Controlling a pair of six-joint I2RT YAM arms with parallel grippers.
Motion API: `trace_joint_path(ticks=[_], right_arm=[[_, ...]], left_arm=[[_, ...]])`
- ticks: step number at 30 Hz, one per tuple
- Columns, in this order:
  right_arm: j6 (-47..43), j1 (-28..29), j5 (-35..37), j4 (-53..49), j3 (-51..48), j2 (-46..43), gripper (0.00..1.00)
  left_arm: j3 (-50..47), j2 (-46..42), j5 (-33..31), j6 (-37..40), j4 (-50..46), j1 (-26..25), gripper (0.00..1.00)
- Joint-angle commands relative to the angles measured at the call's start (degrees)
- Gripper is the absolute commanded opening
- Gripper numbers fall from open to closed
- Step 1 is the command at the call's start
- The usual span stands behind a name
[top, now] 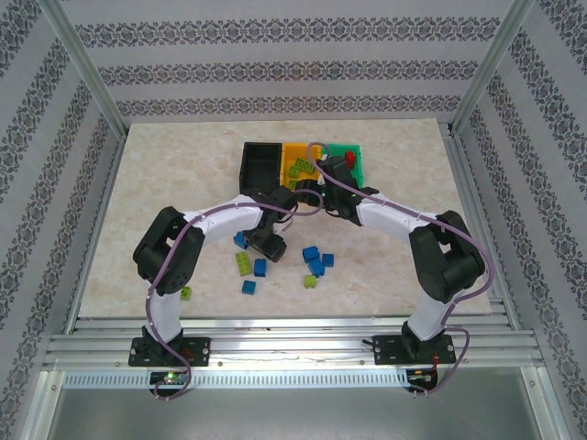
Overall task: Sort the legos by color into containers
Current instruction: Pick up the lego from the center of the table.
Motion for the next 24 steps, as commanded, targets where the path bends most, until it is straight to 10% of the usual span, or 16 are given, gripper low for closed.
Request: trace_joint_path(ticks=[1,24], right_arm=[[0.5,0.3,0.2,2.0,0.0,-1.5,0.48],[0.1,-0.1,0.3,1.6,-0.7,-2.9,0.48]], left_arm=[[1.4,1.2,-1.3,0.5,-2.7,-1.0,0.62],[1.4,1.9,1.3,0.7,-2.4,-1.0,0.38]])
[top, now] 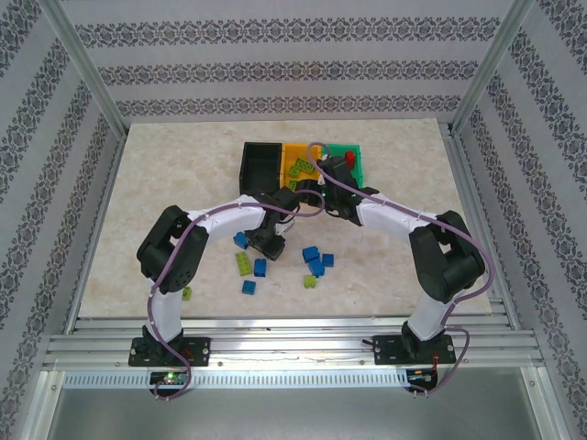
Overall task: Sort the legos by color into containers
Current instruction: Pick up the lego from the center of the table, then place the lego in the container.
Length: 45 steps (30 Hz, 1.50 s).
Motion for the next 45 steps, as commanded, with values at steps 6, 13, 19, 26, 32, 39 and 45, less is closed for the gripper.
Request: trace_joint_path(ticks=[6,13,19,26,32,39,45], right_arm=[[0.1,-0.6,-0.1,2.1,-1.2,-3.4,0.48],[0.1,-2.1,-0.7,2.7,-2.6,-5.3,0.48],[-0.3,-6.0,-1.7,3.0,-6.3,-9.4,0.48],[0.7,-11.7,-4.7,5.5,-12.5,-14.6,0.48],[1.3,-16.0,-6.1,5.6,-17.0,-20.9,0.48],[1.4,-19.3,-6.9,3.5,-19.8,-27.4,0.48],[0.5,-21.1,-7.0,1.0,-20.5,-30.6,0.48]], left_arm=[[-0.6,-2.8,0.0,1.3,-0.5,-0.7,0.34],[-2.3,-10.6,-3.3,1.0,1.9,-0.7,0.35],[2.4,-12.7,-2.3,-2.9,1.5,-0.7,0.36],[19.6,-3.2,-5.3,-0.2,-1.9,1.2,0.36],[39.5,10.6,-1.6,0.1,-6.1,4.2,0.36],[71.0,30.1,0.0,-0.7,-16.2,6.9,0.37],[75.8,32.5,0.2,-1.9,-16.9,7.9,0.53]])
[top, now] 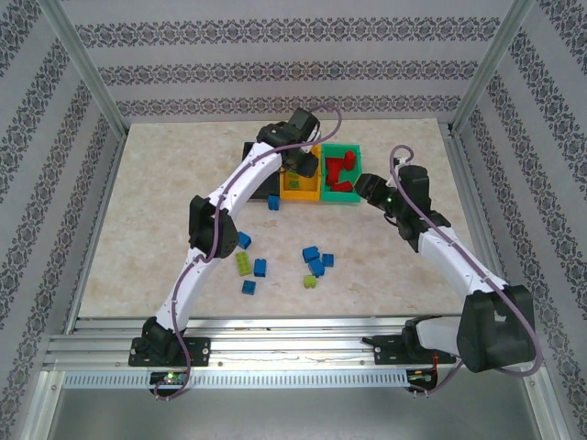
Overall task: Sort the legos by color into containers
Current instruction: Place the lego in the container.
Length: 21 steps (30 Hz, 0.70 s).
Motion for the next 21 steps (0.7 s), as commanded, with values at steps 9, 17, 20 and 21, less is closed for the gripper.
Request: trace_joint_path(ticks=[9,17,20,21], right_arm=[[-1.3,-1.2,-3.3,-4.8,1.0,-2.2,0.48],[-0.7,-1.0,-6.6,-8.3,3.5,-4.3,0.48],[0.6,1.0,-8.6,-8.9,4.3,-5.1,0.48],[0.0,2.8,-7.7,-10.5,4.5,-5.5,0.48]], left_arm=[[-13.4,-12.4,3.8,-0.5,-2.7,0.8,0.72],[-48.8,-35.1,12.9,-1.8,13.7,3.4,0.72],[-54.4,-39.7,17.0,-3.0,14.3,6.0,0.72],[-56.1,-41.1,18.0,-3.3,14.7,6.9,0.72]])
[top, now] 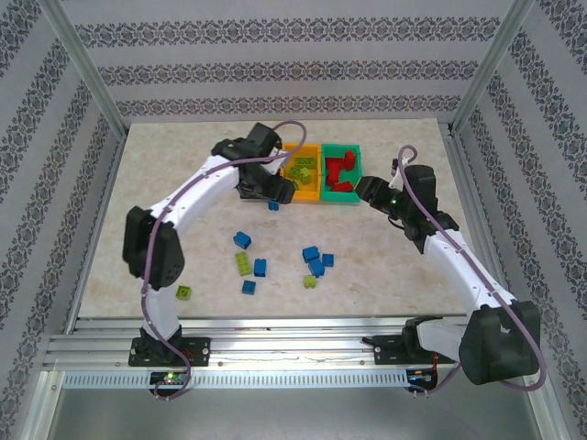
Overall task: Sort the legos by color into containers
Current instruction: Place the lego in the container, then pick up the lego from the bottom-center of the table.
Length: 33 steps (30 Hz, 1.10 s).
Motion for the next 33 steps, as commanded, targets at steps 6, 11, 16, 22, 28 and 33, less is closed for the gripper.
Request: trace_joint_path(ticks=[6,11,16,22,28,33], right_arm=[[-0.1,17.2,5.7,-8.1,-0.2,-2.9,0.47],[0.8,29.0,13.5,-13.2,-2.3,-3.5,0.48],[3.4,38.9,20.0,-19.3,-2.8,-1.2,0.48],[5.6,46.7,23.6,-24.4,-1.0,6.2,0.49],[3.6,49.7,25.9,-29.3,4.9,14.9,0.51],[3.2,50.0,27.4,-32.7,8.3,19.4,0.51]], left_arm=[[-12.9,-10.0,5.8,-2.1,9.9,6.5,0.71],[-15.8,-11.1,6.4,-2.9,11.4,7.6,0.71],[-15.8,-11.2,5.8,-2.6,11.3,7.6,0.71],[-16.8,-12.1,5.7,-2.8,12.1,7.6,0.71],[-17.1,-12.3,5.7,-2.6,12.2,7.6,0.71],[-17.1,-12.5,5.4,-2.5,12.1,7.6,0.71]])
